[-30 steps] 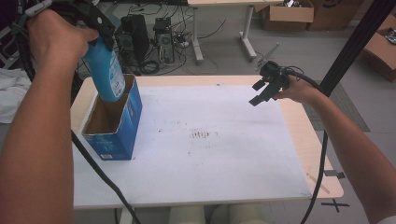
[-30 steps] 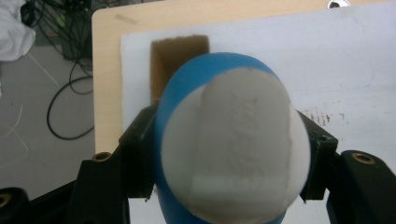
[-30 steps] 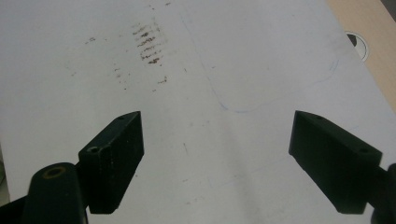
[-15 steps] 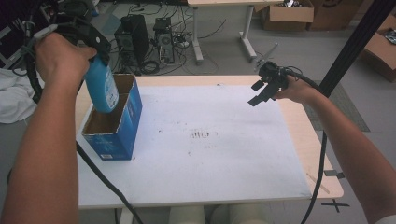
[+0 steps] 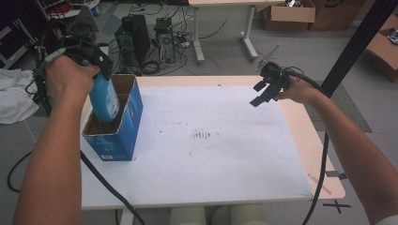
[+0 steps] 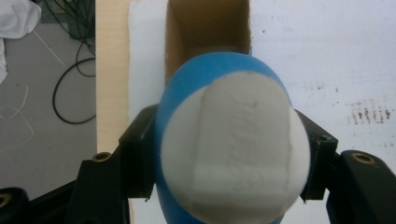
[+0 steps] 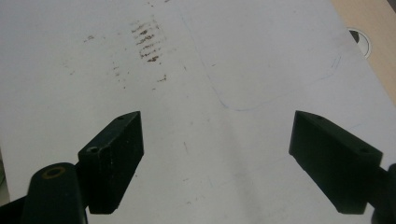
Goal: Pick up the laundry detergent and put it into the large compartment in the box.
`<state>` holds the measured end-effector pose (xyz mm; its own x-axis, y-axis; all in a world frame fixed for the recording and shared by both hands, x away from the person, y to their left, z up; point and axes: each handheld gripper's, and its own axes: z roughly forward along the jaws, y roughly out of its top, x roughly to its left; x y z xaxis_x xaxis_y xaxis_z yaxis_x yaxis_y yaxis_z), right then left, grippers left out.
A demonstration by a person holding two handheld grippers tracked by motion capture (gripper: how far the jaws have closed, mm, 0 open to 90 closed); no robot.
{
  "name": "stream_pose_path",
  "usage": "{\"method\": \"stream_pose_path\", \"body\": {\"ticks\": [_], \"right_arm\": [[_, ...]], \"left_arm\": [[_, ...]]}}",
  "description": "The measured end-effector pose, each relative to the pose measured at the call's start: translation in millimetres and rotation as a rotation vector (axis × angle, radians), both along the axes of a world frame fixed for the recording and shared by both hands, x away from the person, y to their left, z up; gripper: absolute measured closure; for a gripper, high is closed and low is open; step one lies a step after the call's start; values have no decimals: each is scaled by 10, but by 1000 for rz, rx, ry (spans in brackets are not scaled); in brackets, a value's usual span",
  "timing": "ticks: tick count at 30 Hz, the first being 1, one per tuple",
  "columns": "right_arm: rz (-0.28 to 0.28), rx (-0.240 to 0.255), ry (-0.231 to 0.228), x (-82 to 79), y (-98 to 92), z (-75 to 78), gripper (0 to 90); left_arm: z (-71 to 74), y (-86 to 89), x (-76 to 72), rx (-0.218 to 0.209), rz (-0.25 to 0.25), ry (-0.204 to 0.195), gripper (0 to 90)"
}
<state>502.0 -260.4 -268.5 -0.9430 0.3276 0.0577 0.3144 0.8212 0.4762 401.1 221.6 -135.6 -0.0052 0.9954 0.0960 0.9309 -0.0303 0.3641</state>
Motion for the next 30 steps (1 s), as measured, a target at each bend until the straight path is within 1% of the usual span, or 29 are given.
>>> {"method": "stream_pose_path", "body": {"ticks": [2,4,6,7,11,18,22,25,27,29,30], "right_arm": [[-1,0,1,-1,3,1,178],[-1,2,-2,-2,2,6,178],[-5,-1,-1,-4,-2,5,178],[-6,-1,1,-3,-7,2,178],[-11,-3,1,-1,-24,3,178],[-8,-3,1,0,-26,-2,176],[-8,-6,4,5,-31,-7,176],[-13,-5,6,9,-35,-5,176],[-16,-8,8,8,-35,-7,176],[-16,-9,8,10,-38,-11,176],[-17,-9,8,12,-40,-11,176]], "left_arm": [[-63,19,9,-1,-2,6,381],[-125,32,13,0,3,-1,382],[-189,49,16,3,1,5,382],[-218,57,14,5,-1,1,382],[-363,96,17,-1,-1,8,381],[-672,128,42,-6,-3,38,382],[-807,149,54,-7,-4,53,382],[-902,156,66,-8,-5,52,382],[-968,154,74,-5,-12,63,382],[-1033,154,78,-10,-6,62,382],[-1061,160,80,-10,-7,68,382]]}}
